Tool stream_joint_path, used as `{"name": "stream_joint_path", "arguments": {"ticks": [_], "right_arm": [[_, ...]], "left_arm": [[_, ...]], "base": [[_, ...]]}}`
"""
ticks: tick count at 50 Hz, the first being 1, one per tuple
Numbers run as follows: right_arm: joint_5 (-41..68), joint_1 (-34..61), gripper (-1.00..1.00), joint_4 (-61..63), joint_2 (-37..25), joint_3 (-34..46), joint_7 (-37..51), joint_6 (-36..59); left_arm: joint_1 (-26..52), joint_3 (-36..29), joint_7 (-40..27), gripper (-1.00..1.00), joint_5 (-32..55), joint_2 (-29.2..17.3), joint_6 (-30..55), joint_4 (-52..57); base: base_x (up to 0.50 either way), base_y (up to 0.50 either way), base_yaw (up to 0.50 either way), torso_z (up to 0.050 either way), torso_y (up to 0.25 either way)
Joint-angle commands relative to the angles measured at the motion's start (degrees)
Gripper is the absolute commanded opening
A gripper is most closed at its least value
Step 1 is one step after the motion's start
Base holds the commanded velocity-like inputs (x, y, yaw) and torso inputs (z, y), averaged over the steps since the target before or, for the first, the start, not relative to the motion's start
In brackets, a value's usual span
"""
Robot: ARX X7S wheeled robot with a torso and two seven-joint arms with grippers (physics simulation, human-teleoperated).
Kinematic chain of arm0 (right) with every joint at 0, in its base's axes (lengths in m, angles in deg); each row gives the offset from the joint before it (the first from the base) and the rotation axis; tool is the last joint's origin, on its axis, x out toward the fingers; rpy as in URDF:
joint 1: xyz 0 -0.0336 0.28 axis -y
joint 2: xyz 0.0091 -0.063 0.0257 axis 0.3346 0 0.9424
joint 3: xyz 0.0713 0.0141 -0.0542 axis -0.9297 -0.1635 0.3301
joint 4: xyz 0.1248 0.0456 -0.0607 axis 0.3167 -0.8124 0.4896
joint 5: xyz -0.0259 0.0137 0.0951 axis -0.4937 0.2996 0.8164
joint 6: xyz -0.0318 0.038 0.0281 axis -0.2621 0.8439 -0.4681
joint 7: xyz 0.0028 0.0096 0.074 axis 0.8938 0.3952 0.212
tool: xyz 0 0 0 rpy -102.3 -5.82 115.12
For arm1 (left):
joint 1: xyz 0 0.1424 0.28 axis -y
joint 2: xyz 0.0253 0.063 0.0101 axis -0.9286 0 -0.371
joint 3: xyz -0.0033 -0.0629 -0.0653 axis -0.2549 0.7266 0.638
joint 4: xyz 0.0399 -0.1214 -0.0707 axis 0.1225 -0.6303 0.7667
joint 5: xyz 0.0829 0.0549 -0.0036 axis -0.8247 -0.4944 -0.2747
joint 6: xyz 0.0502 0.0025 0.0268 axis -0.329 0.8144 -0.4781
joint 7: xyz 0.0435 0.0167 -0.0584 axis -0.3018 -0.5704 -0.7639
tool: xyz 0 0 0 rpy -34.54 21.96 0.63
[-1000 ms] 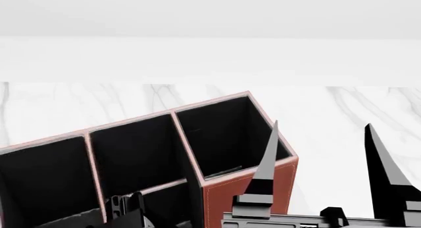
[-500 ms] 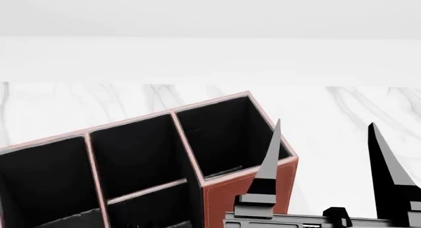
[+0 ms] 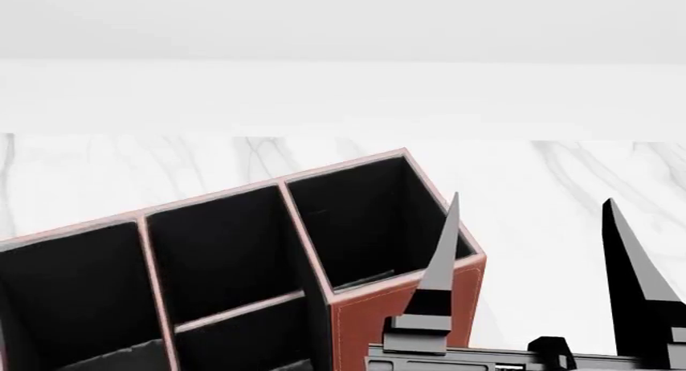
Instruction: Pick up the book and place it in the front compartment of the caddy.
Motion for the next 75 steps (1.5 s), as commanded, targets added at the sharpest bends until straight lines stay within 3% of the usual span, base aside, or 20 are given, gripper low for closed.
{"name": "stream_joint_path", "arguments": {"ticks": [1,11,29,30,44,52,54,56,63,75], "right_arm": [[0.3,-0.3,1.00,0.5,0.6,-1.7,-1.1,-0.4],[0.6,-0.2,1.00,0.4,0.2,-1.6,-0.5,-0.7],[1.8,-0.1,1.00,0.9,-0.9,-1.8,0.6,-1.0],[1.8,-0.1,1.00,0.9,-1.0,-1.9,0.7,-1.0],[2.6,0.0,1.00,1.1,-1.8,-1.8,1.6,-1.3],[2.9,0.1,1.00,1.1,-2.2,-1.4,2.0,-1.5],[3.1,0.3,1.00,1.2,-2.3,-1.3,2.1,-1.4],[2.9,0.3,1.00,1.1,-2.4,-1.0,2.2,-1.5],[3.1,0.3,1.00,1.0,-2.7,-0.9,2.6,-1.8],[3.3,0.6,1.00,0.7,-3.2,-0.2,3.1,-2.1]], "left_arm": [[-1.3,0.7,0.7,1.00,-0.8,2.4,-0.2,-2.7],[-4.3,6.2,-4.0,1.00,2.0,6.0,2.9,-7.1],[-6.6,4.8,-5.8,1.00,1.1,8.3,1.6,-9.9],[-6.6,4.8,-6.0,-1.00,0.9,8.4,1.6,-10.0],[-3.8,3.7,-4.5,-1.00,1.6,6.5,2.5,-6.7],[3.8,2.6,2.0,-1.00,2.7,0.2,1.8,2.0],[7.1,-1.2,4.8,-1.00,-0.8,-2.4,-1.4,4.6],[8.1,2.2,3.8,-1.00,2.3,-1.6,2.2,4.9],[16.7,0.8,9.0,-1.00,2.0,-3.9,3.5,6.9],[24.6,4.0,11.0,-1.00,3.3,-2.8,7.0,2.5]], "base": [[0.00,0.00,0.00,0.000,0.000],[0.00,0.00,0.00,0.000,0.000],[0.00,0.00,0.00,0.000,0.000],[0.00,0.00,0.00,0.000,0.000],[0.00,0.00,0.00,0.000,0.000],[0.00,0.00,0.00,0.000,0.000],[0.00,0.00,0.00,0.000,0.000],[0.00,0.00,0.00,0.000,0.000],[0.00,0.00,0.00,0.000,0.000],[0.00,0.00,0.00,0.000,0.000]]}}
